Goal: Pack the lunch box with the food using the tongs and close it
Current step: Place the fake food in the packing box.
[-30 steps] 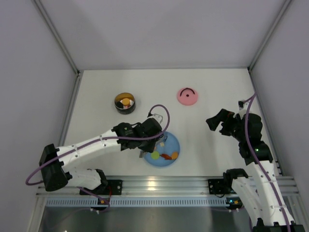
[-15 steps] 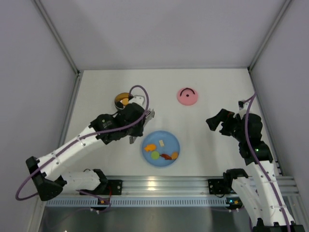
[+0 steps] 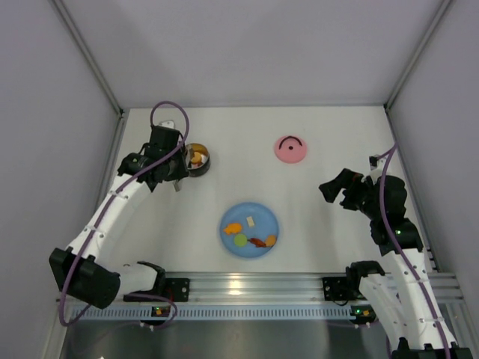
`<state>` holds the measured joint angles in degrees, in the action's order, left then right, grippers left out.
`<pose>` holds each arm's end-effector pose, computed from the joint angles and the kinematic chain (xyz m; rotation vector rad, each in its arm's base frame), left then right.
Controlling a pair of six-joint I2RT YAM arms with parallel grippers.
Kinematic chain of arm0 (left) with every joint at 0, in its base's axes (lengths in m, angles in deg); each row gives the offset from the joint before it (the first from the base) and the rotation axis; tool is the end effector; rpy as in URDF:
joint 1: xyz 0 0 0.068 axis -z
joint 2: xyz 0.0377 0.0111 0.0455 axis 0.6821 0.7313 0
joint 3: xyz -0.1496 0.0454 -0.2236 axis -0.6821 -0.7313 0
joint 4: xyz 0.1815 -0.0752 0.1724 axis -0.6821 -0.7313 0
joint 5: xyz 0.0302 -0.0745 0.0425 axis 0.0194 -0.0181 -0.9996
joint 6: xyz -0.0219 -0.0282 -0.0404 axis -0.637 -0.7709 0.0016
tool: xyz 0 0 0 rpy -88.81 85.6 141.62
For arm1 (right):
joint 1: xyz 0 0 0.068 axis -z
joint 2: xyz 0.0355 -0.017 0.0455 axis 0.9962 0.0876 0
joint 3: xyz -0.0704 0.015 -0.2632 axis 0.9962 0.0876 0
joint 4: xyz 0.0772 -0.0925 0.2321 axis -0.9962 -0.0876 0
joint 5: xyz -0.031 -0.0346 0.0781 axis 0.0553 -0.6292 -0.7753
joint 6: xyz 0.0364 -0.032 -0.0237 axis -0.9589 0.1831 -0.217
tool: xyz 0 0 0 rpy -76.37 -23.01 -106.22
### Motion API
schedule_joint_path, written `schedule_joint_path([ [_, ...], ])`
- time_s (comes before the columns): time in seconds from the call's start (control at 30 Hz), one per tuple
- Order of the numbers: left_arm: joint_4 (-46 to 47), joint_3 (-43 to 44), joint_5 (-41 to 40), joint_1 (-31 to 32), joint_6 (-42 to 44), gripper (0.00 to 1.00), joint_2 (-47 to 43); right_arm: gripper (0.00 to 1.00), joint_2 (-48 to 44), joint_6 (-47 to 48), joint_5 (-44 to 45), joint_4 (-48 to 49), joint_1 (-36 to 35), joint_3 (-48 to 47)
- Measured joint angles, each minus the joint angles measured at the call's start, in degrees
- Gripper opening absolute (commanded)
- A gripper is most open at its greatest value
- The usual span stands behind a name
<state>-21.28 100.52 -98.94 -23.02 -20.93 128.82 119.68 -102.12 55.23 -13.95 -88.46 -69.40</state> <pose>0.2378 -0.0784 0.3467 -0.2417 2.3755 -0.1259 0.1409 0.0176 0.2885 0.2325 2.0280 0.5822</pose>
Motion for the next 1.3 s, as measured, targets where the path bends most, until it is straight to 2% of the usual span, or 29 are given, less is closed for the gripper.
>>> schedule_joint_path([
  [0.17,2.1,-0.4,1.7,-0.2,0.0,0.36,2.4,0.96,0.0,0.0,0.0,0.0,0.0,0.0],
  [0.27,2.7,-0.5,2.1,-0.5,0.0,0.39,2.4,0.96,0.0,0.0,0.0,0.0,0.0,0.0],
  [0.7,3.1,-0.5,2.7,-0.6,0.0,0.43,2.6,0.96,0.0,0.3,0.0,0.0,0.0,0.0],
  [0.87,3.5,-0.5,8.1,-0.3,1.1,0.44,2.6,0.96,0.3,0.4,0.0,0.0,0.0,0.0],
  [0.97,3.3,-0.4,8.6,5.0,1.5,0.46,2.3,0.96,0.4,0.3,0.0,0.0,0.0,0.0],
  [1.13,2.4,-1.0,6.4,22.2,0.2,0.46,1.0,0.96,0.8,0.3,0.0,0.0,0.0,0.0],
  [1.3,1.8,-5.0,3.3,30.9,-3.8,0.45,-3.7,0.96,0.8,0.3,0.0,0.0,0.0,0.0],
])
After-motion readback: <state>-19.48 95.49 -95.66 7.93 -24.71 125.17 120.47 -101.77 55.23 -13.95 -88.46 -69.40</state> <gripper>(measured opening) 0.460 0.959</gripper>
